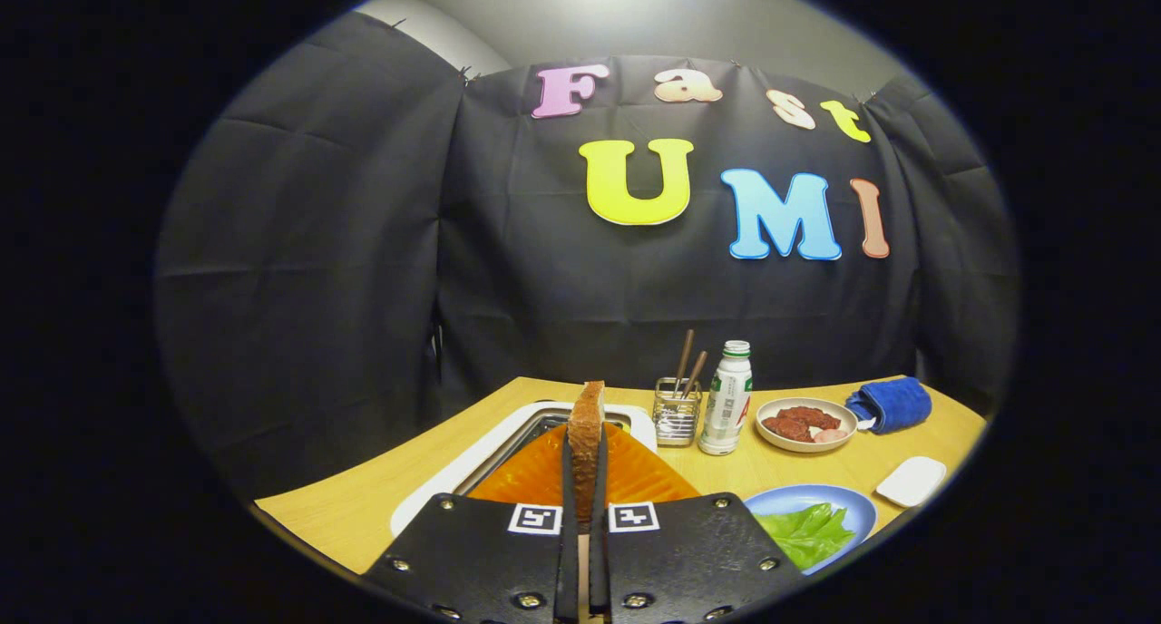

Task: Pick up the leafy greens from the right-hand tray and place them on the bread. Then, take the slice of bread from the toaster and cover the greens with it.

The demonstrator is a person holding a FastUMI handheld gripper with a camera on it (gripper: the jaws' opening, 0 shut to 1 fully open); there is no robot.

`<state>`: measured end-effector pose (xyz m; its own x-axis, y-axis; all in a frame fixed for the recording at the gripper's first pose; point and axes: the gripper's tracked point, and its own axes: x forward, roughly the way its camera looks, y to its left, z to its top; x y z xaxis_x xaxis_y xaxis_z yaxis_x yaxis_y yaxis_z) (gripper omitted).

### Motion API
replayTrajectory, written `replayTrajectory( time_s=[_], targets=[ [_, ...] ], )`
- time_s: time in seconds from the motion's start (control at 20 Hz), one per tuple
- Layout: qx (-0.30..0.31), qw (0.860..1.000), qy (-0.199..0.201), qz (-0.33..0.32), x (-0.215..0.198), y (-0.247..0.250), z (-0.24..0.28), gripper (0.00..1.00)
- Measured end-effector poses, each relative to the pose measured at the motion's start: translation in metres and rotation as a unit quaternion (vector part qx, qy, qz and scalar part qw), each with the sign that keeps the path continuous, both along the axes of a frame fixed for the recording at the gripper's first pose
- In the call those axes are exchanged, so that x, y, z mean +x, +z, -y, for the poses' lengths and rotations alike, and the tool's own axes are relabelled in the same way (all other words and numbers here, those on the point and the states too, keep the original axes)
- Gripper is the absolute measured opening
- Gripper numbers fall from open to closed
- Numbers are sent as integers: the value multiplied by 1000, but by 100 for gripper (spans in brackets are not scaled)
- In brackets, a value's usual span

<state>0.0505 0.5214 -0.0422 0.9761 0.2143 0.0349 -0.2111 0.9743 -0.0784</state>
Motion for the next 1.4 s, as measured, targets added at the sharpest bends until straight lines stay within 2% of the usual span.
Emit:
replayTrajectory(
  time_s=[0.2, 0.7, 1.2, 1.4],
  targets=[
    [10, 1000, 7, 3, -2, 12, 1, 5],
    [24, 998, 22, 61, -32, 71, 21, 5],
    [35, 998, -12, 54, -37, 66, 100, 5],
    [20, 999, -25, 34, -34, 41, 131, 5]
  ],
)
